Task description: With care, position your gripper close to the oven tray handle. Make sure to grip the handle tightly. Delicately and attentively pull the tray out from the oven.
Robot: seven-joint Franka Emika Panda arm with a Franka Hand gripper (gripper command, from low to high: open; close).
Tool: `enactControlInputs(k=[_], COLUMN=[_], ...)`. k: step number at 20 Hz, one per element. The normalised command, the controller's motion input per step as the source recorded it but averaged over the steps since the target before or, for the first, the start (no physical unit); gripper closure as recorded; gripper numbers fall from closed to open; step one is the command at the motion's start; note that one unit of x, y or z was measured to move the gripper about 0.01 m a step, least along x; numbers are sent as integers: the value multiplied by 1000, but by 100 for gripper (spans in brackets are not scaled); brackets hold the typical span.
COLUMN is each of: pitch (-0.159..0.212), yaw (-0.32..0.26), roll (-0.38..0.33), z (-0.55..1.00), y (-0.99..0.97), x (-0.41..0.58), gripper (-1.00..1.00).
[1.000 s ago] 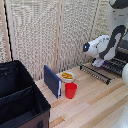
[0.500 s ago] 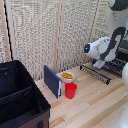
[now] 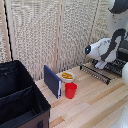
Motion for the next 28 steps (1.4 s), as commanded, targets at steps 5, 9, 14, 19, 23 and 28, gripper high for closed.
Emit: enactControlInputs(k=[5,9,14,19,23,28], pitch=[22,35,15,-25,-57,-18], yaw=[83,107,74,9,0,0], roll=[134,193,161,11,0,-20], z=[157,170,67,-12,-60,-5], y=[182,459,615,919,996,483], x=[-5,0,0,-23,-1,17], gripper=[100,100,100,100,100,-100])
